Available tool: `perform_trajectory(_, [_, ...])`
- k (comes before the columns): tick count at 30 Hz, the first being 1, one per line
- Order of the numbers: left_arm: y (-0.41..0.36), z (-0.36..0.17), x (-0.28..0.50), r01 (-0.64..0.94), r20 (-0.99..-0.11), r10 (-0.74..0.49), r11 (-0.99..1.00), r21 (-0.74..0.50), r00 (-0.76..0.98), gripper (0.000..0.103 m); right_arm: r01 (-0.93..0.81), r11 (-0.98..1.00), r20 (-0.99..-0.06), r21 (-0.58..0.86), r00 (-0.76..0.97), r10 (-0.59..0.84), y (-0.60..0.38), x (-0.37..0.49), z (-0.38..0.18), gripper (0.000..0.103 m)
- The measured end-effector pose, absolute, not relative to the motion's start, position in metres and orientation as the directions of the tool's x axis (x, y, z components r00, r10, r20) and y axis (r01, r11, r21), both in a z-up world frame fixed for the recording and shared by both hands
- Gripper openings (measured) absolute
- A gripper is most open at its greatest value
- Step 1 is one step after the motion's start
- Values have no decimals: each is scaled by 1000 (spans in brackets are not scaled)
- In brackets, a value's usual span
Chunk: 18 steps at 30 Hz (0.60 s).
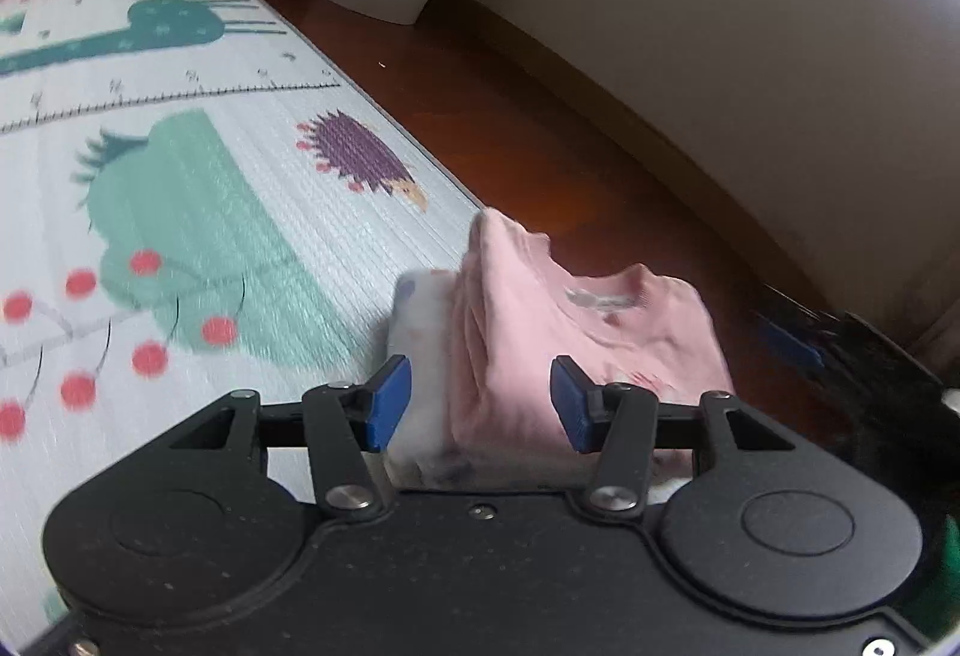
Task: Fold clothes
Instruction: 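Open both tools and release the folded sweatshirt on the stack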
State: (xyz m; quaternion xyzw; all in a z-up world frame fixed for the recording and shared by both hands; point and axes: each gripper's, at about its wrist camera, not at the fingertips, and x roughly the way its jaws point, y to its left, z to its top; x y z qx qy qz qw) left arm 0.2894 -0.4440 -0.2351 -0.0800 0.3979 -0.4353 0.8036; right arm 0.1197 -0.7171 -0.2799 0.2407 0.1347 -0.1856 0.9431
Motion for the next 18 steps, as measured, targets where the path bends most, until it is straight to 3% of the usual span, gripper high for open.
perform_trajectory(2, [-430,-228,276,655,-572,-768,594,-467,289,50,333,893,-390,303,898,-203,-699,147,-280,57])
perform_trajectory(5, [-409,-215,258,673,-596,-761,582,-457,254,50,277,946,-520,168,840,-154,-674,189,-299,69])
perform_trajectory(8, [-370,-195,241,657,-643,-730,606,-449,233,50,312,939,-619,148,770,-158,-676,213,-323,69])
perform_trajectory(11, [-327,-163,225,646,-674,-695,638,-419,249,62,321,936,-594,147,785,-175,-665,212,-300,70])
perform_trajectory(13, [-299,-139,214,640,-696,-668,661,-392,263,72,321,931,-538,176,823,-182,-656,200,-271,76])
perform_trajectory(16, [-261,-104,197,613,-742,-583,730,-302,330,77,290,909,-469,300,874,-124,-638,196,-219,81])
perform_trajectory(18, [-229,-79,184,574,-746,-558,765,-292,364,82,236,916,-430,324,899,-79,-614,197,-172,96])
